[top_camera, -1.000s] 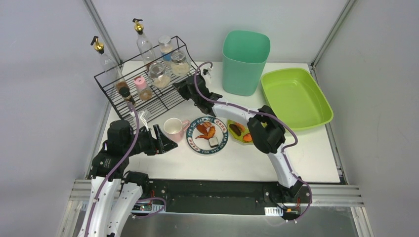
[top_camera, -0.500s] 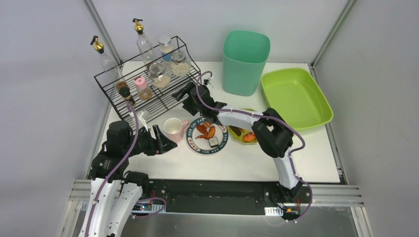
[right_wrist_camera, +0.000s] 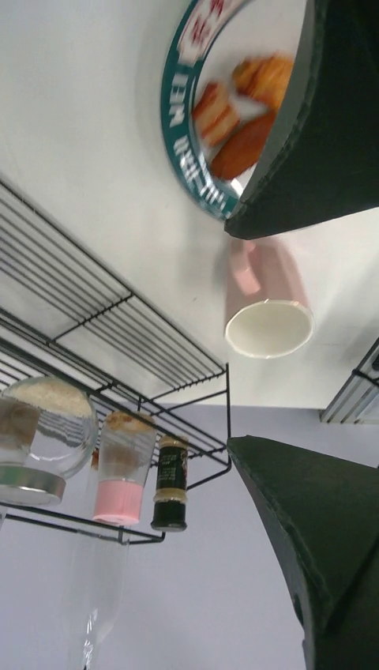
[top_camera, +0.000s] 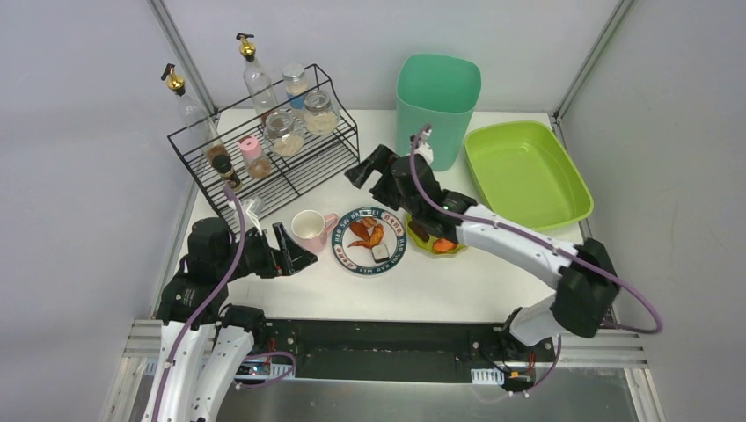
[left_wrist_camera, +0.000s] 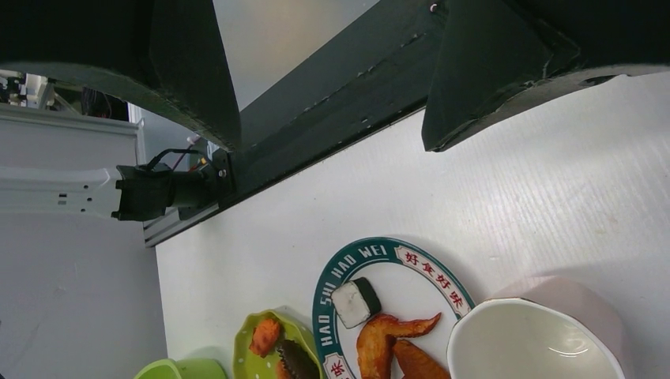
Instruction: Clear the kitchen counter
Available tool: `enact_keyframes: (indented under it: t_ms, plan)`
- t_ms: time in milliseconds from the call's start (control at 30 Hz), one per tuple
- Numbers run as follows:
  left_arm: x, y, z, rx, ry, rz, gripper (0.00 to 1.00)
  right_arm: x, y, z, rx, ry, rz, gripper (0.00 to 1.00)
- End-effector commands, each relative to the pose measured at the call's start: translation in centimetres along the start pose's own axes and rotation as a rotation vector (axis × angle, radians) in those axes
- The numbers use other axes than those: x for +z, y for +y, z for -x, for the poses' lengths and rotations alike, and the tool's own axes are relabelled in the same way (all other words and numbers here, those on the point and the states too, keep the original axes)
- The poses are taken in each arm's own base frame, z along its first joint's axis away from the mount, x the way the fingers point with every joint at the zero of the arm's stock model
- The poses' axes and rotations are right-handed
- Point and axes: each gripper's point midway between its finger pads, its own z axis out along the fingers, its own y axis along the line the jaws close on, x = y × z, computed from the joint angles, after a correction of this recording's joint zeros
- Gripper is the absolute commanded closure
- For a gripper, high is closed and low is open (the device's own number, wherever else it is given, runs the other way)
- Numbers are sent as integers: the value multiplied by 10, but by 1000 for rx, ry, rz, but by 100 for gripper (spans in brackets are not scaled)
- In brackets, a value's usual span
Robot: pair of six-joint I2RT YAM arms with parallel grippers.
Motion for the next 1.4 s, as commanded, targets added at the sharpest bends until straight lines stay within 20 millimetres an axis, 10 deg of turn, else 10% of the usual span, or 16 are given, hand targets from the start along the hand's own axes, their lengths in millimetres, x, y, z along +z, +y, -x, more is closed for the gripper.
enact_keyframes:
  t_ms: [0, 433, 767, 967, 1367]
  plan:
    - [-1, -2, 6, 25, -34, -13, 9, -51, -45, 18, -114, -54, -141, 1]
    - [11, 5, 3, -64, 38, 16, 1, -171, -137, 20, -75, -25, -286, 1]
    - [2, -2, 27, 58, -31, 39, 1, -207, -194, 30, -92, -131, -446, 4]
    - [7, 12, 29, 49, -25, 104, 1, -194, -142, 84, -255, -220, -473, 5]
    - [9, 26, 29, 47, -80, 146, 1, -103, -41, 189, -435, -193, -385, 5]
